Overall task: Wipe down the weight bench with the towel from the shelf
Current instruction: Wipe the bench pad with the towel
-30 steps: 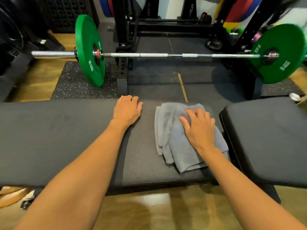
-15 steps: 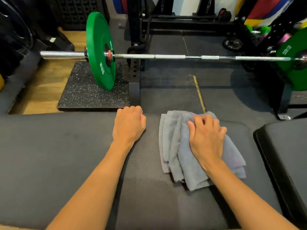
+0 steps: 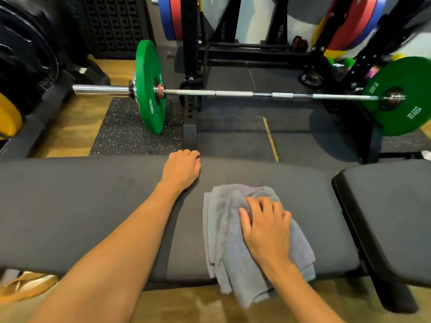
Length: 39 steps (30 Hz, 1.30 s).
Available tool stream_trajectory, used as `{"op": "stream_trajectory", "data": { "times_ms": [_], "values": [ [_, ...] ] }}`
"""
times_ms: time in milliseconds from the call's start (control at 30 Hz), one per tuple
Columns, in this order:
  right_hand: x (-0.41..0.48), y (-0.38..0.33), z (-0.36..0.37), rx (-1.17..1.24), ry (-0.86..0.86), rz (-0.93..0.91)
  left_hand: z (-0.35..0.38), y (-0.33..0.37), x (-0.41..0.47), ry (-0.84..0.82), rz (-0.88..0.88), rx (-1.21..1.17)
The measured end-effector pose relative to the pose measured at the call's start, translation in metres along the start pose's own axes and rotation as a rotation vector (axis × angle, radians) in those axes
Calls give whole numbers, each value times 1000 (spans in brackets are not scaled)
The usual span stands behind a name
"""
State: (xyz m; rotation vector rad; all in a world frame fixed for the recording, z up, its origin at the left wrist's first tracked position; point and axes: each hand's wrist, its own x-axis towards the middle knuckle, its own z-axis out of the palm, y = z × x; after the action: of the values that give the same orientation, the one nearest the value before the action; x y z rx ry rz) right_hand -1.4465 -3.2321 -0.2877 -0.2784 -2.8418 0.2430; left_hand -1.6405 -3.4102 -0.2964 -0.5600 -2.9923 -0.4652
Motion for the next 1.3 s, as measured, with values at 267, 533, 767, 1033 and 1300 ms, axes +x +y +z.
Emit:
{"op": "stream_trajectory", "data": {
  "times_ms": [267, 533, 767, 1033, 1300],
  "values": [
    [64, -25, 38, -65, 104, -83, 12, -17, -1, 98, -101, -134],
    [154, -55, 56, -1, -79, -130, -6, -11, -9, 47, -228, -99],
    [39, -51, 23, 114, -75, -48, -27, -29, -38, -24, -135, 4],
    [-10, -93, 27, -56, 35, 57, -32, -73, -32, -33, -37, 5],
    [161, -134, 88, -94, 10, 74, -11, -112, -33, 78, -66, 24]
  ]
}}
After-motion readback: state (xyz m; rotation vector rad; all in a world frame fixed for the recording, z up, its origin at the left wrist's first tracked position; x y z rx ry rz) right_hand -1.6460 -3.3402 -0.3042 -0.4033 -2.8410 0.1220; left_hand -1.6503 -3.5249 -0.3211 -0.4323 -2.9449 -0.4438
